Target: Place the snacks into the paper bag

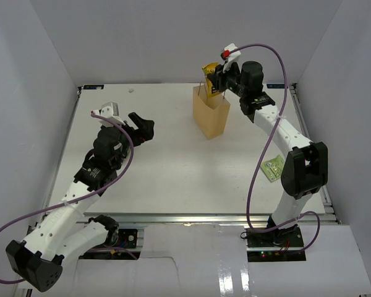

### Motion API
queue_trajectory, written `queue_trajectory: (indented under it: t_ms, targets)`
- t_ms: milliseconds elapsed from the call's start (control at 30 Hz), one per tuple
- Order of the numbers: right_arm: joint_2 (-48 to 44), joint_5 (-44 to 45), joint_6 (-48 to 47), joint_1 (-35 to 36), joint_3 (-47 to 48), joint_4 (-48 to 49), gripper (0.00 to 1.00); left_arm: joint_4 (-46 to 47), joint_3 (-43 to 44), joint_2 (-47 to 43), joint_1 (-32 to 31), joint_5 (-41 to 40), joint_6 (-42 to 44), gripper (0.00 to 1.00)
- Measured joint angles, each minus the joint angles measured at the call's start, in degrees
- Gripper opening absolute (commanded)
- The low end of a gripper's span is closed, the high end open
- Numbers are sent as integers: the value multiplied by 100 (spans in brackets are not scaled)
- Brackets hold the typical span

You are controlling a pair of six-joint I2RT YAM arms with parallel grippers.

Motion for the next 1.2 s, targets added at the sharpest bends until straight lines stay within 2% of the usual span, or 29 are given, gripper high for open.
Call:
queue_trajectory:
  t_ms: [300,500,633,767,967,1067,1200]
  targets:
    - [26,-17,-186,0,-74,-11,50,0,0,15,0,24,-13,98]
    - [20,-155,-249,0,-74,-37,55,4,-11,15,0,22,-17,98]
    - [-114,-415,-420,-15,-79,-317,71,4,-33,15,0,24,-17,98]
    - [-719,-1093,-1003,-160,-352,-1019,80,-7,-127,-33,0,17,-33,98]
    - [-2039,-1801,-1956,-804,-1294,-2640,82,17,-507,-240,0,20,-168,98]
    - [-2446,-1456,-2280,-1115,-2166,-3423,83,24,-678,-199,0,59,-227,98]
    - [-2553,-291,-2225,-1460,-3434,-4282,85,122,-758,50,0,232,-256,98]
